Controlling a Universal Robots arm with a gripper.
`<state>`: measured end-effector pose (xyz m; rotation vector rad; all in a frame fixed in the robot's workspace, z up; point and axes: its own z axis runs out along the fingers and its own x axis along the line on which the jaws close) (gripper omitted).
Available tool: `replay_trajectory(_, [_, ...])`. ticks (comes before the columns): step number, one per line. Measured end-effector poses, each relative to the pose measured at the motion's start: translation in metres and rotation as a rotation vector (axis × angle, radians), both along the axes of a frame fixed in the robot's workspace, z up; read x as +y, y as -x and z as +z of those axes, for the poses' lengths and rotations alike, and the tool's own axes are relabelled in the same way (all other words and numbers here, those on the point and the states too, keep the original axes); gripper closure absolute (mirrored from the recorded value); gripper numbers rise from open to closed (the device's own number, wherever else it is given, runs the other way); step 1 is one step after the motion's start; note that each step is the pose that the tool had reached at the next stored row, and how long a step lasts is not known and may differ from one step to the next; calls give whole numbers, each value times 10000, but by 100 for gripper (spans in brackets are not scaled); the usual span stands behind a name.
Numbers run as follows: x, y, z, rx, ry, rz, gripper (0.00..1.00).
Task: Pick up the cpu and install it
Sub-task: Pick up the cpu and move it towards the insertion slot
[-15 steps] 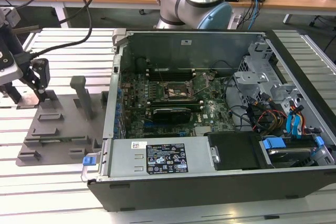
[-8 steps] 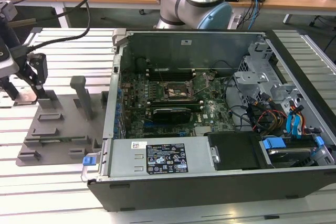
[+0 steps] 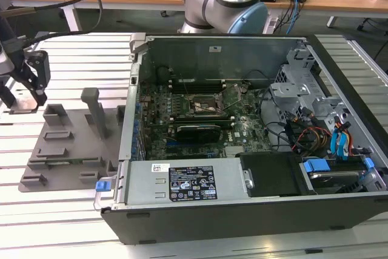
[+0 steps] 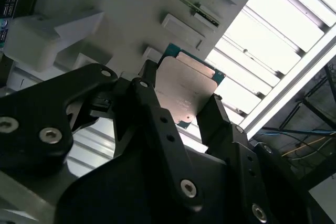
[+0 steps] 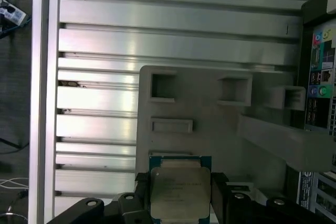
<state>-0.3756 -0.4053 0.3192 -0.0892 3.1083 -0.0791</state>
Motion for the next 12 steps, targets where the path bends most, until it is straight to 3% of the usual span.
replay_trajectory(12, [1,0,294,1,0,0,45])
